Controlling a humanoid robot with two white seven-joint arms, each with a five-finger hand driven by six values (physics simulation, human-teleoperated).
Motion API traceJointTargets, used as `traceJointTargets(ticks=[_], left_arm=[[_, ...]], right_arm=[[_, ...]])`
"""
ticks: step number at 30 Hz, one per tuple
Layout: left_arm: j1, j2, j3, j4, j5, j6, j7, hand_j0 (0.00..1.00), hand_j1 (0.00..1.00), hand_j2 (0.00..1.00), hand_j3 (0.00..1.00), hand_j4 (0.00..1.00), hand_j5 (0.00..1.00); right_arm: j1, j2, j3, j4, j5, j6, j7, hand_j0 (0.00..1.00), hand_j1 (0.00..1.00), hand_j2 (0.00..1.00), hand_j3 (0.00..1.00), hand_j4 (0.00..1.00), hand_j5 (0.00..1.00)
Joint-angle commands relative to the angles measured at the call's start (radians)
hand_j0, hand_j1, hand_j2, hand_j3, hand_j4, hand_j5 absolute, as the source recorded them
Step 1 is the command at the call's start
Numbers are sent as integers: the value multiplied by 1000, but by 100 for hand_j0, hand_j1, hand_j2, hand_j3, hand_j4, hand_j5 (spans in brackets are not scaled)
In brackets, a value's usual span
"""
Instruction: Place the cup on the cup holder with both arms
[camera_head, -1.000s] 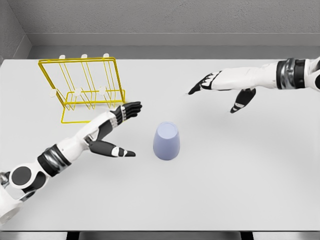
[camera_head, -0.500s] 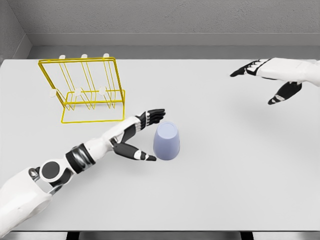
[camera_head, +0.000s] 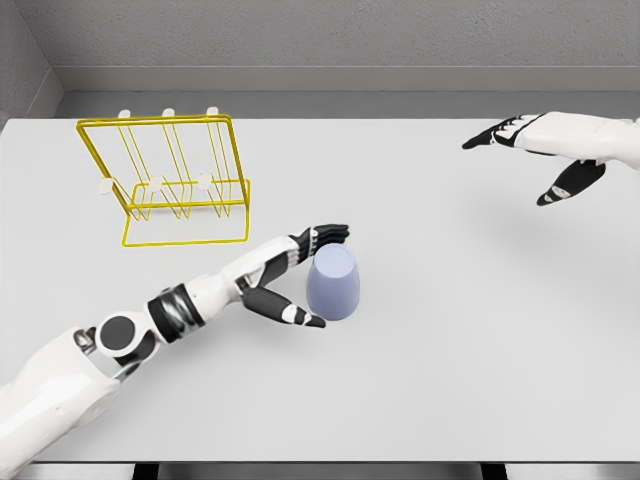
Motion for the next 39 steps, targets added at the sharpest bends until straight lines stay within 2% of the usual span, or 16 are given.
traceJointTargets(ticks=[1,27,30,31,32,34,36,39], left_arm=[[0,-10,0,6,4,0,-5,100,100,100,100,100,100],[-8,-50,3,24,-32,0,-5,100,100,100,100,100,100],[-6,-49,8,24,-30,-1,1,78,78,78,78,78,78],[-6,-49,8,24,-30,-1,1,75,75,75,75,75,75],[-6,-47,8,24,-30,-1,3,64,64,64,64,64,64],[-6,-47,9,24,-30,-1,4,50,50,50,50,50,50],[-5,-47,9,22,-30,-3,4,44,44,44,44,44,44],[-3,-46,9,21,-30,-4,4,44,44,44,44,44,44]], right_arm=[[0,0,-2,1,-5,1,0,100,100,100,100,100,100],[0,-3,-2,1,-5,1,0,100,100,100,100,100,100],[0,-8,-2,1,-5,3,0,100,100,100,100,100,100],[0,-8,-2,1,-5,1,0,100,100,100,100,100,100],[0,-8,-2,1,-5,3,0,100,100,100,100,100,100],[0,-9,-2,1,-5,1,0,100,100,100,100,100,100],[0,-9,-2,1,-5,1,0,100,100,100,100,100,100],[0,-8,-2,1,-5,1,0,100,100,100,100,100,100]])
